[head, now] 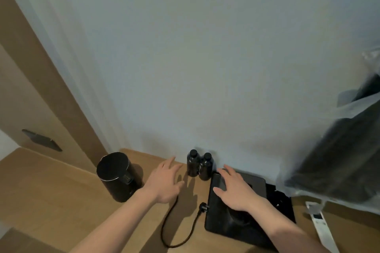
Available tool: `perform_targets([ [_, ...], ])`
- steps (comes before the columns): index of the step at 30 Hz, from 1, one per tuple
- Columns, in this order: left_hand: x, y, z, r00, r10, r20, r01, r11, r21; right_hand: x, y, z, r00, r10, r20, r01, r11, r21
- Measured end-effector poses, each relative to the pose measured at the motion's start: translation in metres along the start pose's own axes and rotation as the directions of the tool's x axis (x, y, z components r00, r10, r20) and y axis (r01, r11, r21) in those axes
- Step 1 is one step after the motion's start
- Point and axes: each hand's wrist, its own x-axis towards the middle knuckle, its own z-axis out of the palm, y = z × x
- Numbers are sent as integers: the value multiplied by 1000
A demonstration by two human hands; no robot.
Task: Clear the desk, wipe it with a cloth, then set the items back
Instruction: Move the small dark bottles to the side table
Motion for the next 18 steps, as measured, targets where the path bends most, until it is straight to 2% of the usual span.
perform_targets([
  [6,82,-2,6,994,62,88,-56,996,-69,52,-19,8,997,68,-37,-66,997,41],
  [14,140,0,23,968,179,174,-186,982,25,115,-18,13,991,132,-29,-133,990,-55],
  [18,149,-9,35,965,231,123,-232,973,-8,124,-19,25,985,155,-77,-157,987,-16],
])
